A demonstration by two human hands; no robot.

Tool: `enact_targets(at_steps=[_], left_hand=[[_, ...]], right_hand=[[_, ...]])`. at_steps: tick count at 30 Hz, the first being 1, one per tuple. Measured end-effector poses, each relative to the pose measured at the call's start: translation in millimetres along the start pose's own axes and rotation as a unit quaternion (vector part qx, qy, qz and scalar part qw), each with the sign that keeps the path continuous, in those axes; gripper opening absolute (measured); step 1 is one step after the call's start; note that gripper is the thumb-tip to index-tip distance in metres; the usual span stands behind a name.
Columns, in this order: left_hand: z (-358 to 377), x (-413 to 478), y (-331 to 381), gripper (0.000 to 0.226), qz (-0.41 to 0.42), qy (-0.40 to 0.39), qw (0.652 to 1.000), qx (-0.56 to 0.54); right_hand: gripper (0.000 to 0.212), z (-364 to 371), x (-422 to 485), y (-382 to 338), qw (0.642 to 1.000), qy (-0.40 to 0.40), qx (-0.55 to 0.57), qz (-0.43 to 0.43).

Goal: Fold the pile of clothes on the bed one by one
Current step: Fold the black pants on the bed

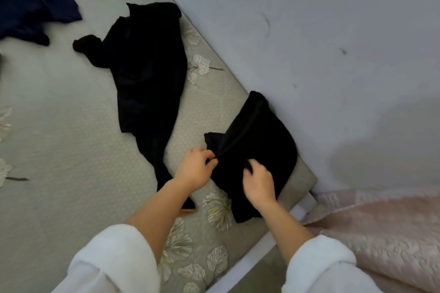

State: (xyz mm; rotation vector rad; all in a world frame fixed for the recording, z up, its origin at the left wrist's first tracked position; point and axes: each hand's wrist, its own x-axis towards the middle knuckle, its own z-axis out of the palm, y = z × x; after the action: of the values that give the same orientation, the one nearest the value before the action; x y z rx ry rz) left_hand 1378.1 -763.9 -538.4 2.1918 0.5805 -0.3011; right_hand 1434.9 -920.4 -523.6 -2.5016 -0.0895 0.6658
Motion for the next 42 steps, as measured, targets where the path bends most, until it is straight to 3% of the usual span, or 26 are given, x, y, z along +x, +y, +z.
enact_targets(at_steps=[2, 4, 9, 16, 18, 21, 22, 23, 25, 33, 36, 40, 42], left_hand=[[-6.3, -13.2, 4.1, 0.024, -0.034, 0.039, 0.992, -0.115], [-24.0, -27.9, 8.8, 0.031, -0.084, 0.088, 0.962, -0.245], [-104.5, -71.2, 26.5, 0.025, -0.105, 0.135, 0.834, -0.524], [-251.2, -195.5, 20.1, 0.025, -0.046, 0.301, 0.740, -0.600], [-288.2, -241.3, -2.8, 0.026, -0.056, 0.368, 0.679, -0.633], [-332.1, -308.3, -49.2, 0.031, -0.082, 0.441, 0.559, -0.697], [-341.6, -328.2, -62.0, 0.028, -0.094, 0.461, 0.544, -0.695], [-348.1, -345.8, -73.7, 0.024, -0.111, 0.479, 0.542, -0.681], [-353.4, -373.6, -94.9, 0.015, -0.158, 0.504, 0.576, -0.624], [-341.2, -433.2, -153.4, 0.023, -0.258, 0.416, 0.785, -0.380], [-326.4, -448.1, -159.6, 0.008, -0.252, 0.347, 0.837, -0.340], [-317.3, -457.1, -142.3, 0.047, -0.176, 0.193, 0.911, -0.319], [-308.0, -454.3, -121.3, 0.060, -0.127, 0.110, 0.925, -0.342]], right_hand=[[0.024, -19.1, 2.5, -8.5, 0.964, 0.050, 0.235, 0.117], [0.022, -40.4, -0.7, -24.1, 0.908, 0.081, 0.377, 0.166], [0.019, -85.0, -39.5, -90.1, 0.860, 0.094, 0.497, 0.072], [0.017, -119.1, -147.8, -199.3, 0.845, 0.055, 0.524, -0.092], [0.018, -119.9, -176.0, -223.4, 0.860, 0.079, 0.489, -0.121], [0.025, -114.6, -209.8, -250.8, 0.883, 0.121, 0.429, -0.149], [0.025, -110.7, -220.3, -259.5, 0.886, 0.113, 0.422, -0.159], [0.024, -106.1, -231.1, -268.7, 0.888, 0.094, 0.417, -0.167], [0.021, -95.5, -252.4, -286.2, 0.892, 0.041, 0.413, -0.178], [0.017, -55.8, -319.4, -349.0, 0.881, -0.161, 0.379, -0.232], [0.020, -47.2, -336.4, -365.0, 0.869, -0.228, 0.360, -0.251], [0.024, -38.4, -353.1, -374.3, 0.855, -0.290, 0.316, -0.292], [0.026, -33.9, -360.2, -375.7, 0.854, -0.315, 0.288, -0.299]])
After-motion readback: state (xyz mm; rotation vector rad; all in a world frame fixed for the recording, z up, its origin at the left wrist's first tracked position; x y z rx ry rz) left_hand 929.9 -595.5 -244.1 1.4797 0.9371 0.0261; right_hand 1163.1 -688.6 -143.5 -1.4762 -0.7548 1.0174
